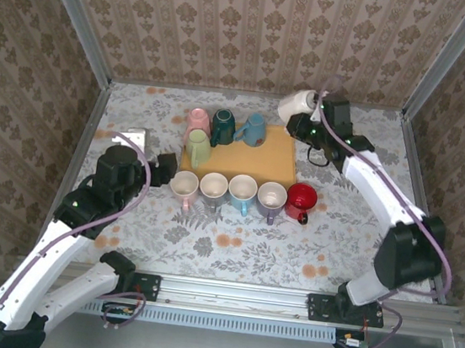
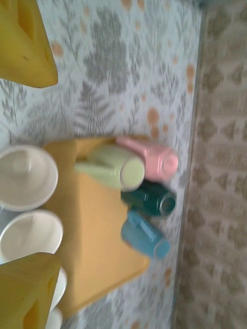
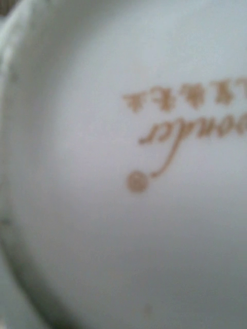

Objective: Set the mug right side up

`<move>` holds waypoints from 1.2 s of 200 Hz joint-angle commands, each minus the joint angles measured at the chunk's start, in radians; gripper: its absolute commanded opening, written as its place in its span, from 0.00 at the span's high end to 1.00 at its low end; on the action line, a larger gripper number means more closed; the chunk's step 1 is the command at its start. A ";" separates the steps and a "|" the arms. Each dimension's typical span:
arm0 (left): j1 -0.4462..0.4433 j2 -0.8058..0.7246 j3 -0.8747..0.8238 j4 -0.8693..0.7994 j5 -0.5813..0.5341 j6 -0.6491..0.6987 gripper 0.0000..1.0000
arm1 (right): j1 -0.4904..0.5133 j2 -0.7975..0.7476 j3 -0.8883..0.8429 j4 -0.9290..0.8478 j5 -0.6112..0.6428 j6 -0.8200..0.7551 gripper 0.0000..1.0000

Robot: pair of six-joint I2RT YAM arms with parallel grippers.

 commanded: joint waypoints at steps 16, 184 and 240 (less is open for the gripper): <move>0.001 0.008 0.005 0.254 0.509 -0.090 0.15 | 0.045 -0.187 -0.221 0.481 -0.168 0.290 1.00; -0.057 0.343 -0.149 1.320 0.896 -0.813 0.20 | 0.331 -0.348 -0.407 0.993 -0.217 0.530 1.00; -0.060 0.398 -0.162 1.426 0.886 -0.861 0.36 | 0.374 -0.339 -0.417 1.036 -0.220 0.538 1.00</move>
